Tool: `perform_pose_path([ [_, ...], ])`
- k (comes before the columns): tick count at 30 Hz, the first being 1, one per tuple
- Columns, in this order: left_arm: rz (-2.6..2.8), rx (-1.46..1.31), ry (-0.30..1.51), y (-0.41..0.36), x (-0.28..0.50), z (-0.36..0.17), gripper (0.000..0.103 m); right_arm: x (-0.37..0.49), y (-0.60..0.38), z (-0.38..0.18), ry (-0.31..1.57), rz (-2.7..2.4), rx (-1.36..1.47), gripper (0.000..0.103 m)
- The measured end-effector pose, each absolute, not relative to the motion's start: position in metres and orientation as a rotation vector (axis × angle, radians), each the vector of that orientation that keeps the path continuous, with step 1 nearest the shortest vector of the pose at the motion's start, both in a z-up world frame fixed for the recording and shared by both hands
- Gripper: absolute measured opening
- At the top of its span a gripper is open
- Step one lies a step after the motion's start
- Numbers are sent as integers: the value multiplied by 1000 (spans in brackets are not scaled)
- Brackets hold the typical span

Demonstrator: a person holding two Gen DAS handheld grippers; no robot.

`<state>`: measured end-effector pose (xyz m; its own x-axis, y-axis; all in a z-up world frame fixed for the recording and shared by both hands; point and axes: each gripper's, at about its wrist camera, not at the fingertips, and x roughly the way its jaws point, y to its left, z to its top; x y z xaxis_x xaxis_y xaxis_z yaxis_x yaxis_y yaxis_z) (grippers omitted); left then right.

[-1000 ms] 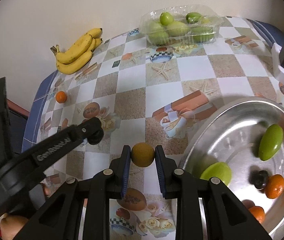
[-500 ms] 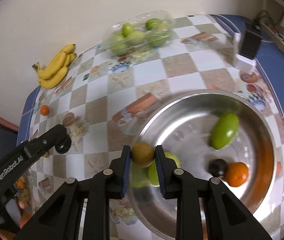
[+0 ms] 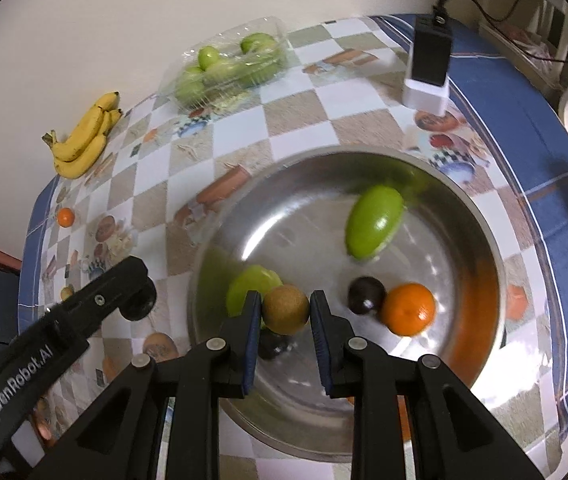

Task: Organize fruits
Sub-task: 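Carry the yellow fruit and dark fruit over the steel bowl with both grippers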

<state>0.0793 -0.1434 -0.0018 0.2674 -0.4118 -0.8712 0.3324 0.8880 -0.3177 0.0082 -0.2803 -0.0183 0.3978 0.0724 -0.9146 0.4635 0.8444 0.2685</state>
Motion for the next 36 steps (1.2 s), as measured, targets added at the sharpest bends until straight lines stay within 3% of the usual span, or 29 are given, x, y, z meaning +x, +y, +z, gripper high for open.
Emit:
perform_pose_path([
  [27, -520, -99, 1343, -161, 62, -39, 29, -13, -279, -43, 1232, -254, 541, 26],
  [36, -518, -128, 1339, -154, 66, -31, 34, -12, -278, -38, 1220, -247, 533, 26],
])
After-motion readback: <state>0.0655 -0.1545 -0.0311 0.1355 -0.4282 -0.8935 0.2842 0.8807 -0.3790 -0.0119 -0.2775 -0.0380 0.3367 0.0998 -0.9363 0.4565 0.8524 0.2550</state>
